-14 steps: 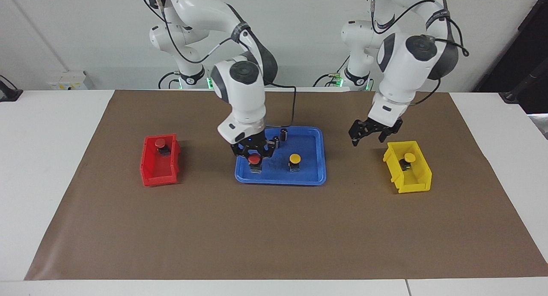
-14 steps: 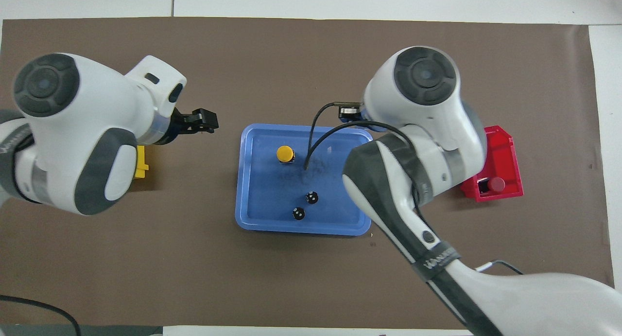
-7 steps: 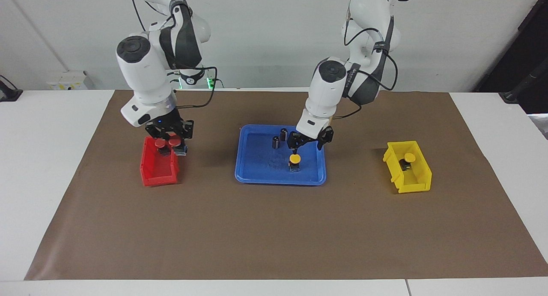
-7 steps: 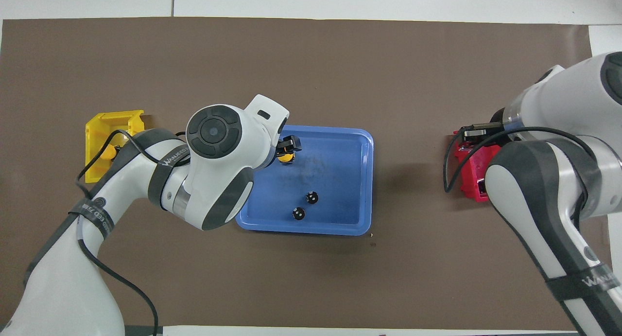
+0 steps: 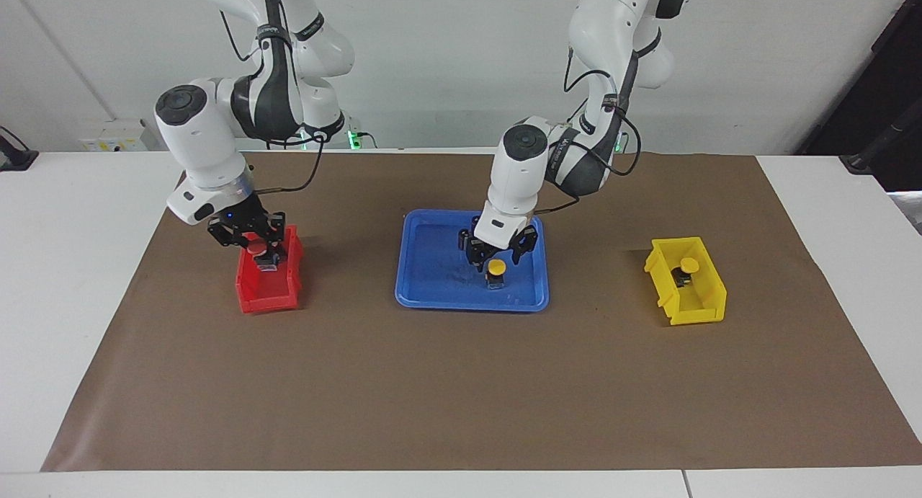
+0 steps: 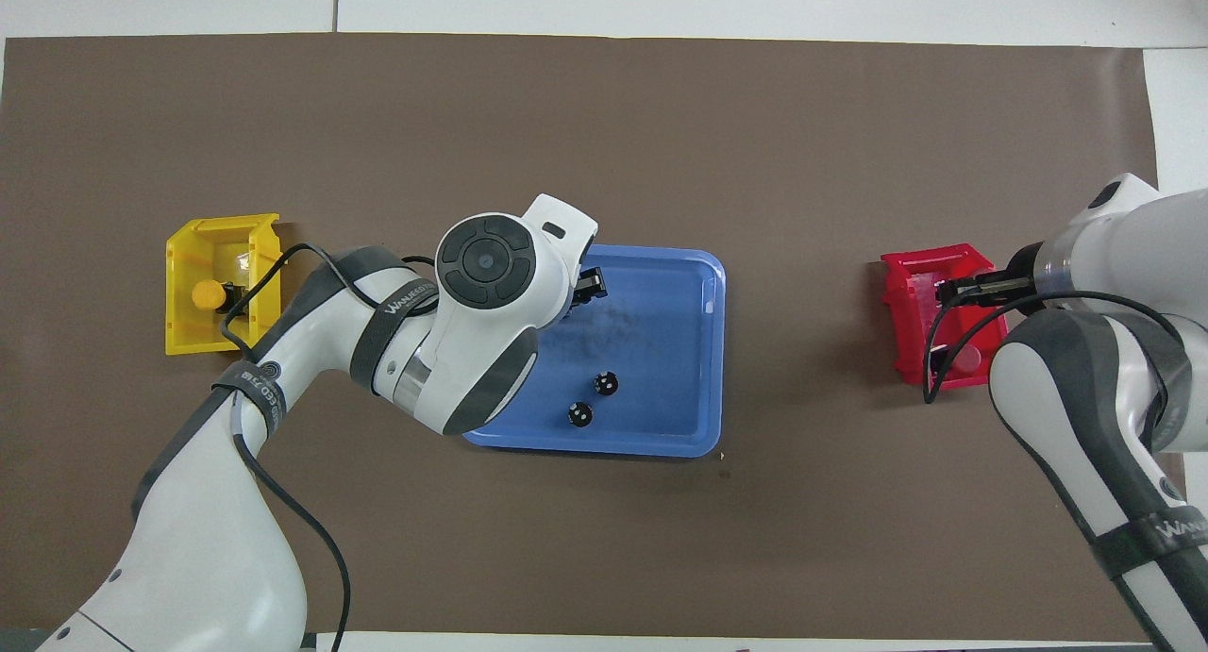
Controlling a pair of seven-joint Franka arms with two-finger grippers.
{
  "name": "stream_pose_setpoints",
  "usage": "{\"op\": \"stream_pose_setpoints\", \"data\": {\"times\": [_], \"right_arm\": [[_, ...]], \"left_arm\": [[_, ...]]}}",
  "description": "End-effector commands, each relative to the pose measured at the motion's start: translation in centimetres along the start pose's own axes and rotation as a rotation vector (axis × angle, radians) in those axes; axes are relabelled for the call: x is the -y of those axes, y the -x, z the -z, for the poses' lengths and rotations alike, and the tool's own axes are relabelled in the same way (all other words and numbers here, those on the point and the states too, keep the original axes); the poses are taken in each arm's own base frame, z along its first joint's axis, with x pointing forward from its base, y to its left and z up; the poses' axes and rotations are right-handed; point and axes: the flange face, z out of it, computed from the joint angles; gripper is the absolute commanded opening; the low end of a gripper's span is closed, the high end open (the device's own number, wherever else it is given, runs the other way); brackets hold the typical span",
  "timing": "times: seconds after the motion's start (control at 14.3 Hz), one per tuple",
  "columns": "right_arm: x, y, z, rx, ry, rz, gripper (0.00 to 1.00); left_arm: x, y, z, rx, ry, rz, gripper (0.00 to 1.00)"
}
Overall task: Sort red and yellow buttons by color
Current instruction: 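Drop the yellow button in the yellow bin while the right gripper releases red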
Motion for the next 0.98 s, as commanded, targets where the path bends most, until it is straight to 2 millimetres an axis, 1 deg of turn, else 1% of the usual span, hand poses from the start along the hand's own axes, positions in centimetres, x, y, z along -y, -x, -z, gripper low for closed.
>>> {"op": "stream_pose_setpoints", "data": {"times": [0.0, 0.07, 0.21, 0.35, 0.42, 0.49, 0.56, 0.63, 0.7, 0.77, 0.84, 0.91], "right_arm": [[-0.2, 1.5, -1.1, -0.025, -0.011, 0.013, 0.20], [-0.2, 1.5, -1.9, -0.022, -0.011, 0.012, 0.20], [0.0, 1.1, -3.1, -0.038, -0.009, 0.015, 0.20], [0.2, 0.8, -4.0, -0.047, -0.008, 0.014, 0.20], [0.2, 0.6, -4.2, -0.056, -0.007, 0.016, 0.20], [0.2, 0.5, -4.7, -0.054, -0.008, 0.016, 0.20], [0.3, 0.5, -5.2, -0.048, -0.009, 0.019, 0.20], [0.3, 0.3, -5.5, -0.058, -0.007, 0.020, 0.20], [0.4, 0.3, -5.5, -0.057, -0.008, 0.020, 0.22], [0.4, 0.3, -5.5, -0.057, -0.008, 0.020, 0.35], [0.3, 0.3, -5.5, -0.055, -0.008, 0.020, 0.52], [0.4, 0.3, -5.5, -0.054, -0.008, 0.022, 0.64]], "left_arm": [[-0.4, -0.3, 0.1, -0.026, -0.007, 0.038, 0.09], [-0.4, -0.3, 0.2, -0.023, -0.010, 0.048, 0.02], [-1.0, -0.8, 1.7, -0.022, -0.013, 0.065, 0.02], [-0.8, -0.9, 3.3, 0.007, -0.056, 0.068, 0.02], [0.1, -1.3, 3.9, 0.021, -0.077, 0.072, 0.02], [1.3, -1.8, 6.1, 0.022, -0.084, 0.074, 0.02], [3.9, -4.1, 8.3, 0.016, -0.085, 0.096, 0.02], [7.4, -7.2, 11.9, 0.000, -0.074, 0.127, 0.02], [11.0, -10.0, 14.1, 0.011, -0.086, 0.123, 0.02], [14.7, -12.4, 15.0, 0.026, -0.097, 0.097, 0.02], [17.9, -14.4, 15.1, 0.025, -0.099, 0.088, 0.02], [22.0, -16.6, 15.3, 0.015, -0.113, 0.080, 0.02]]}}
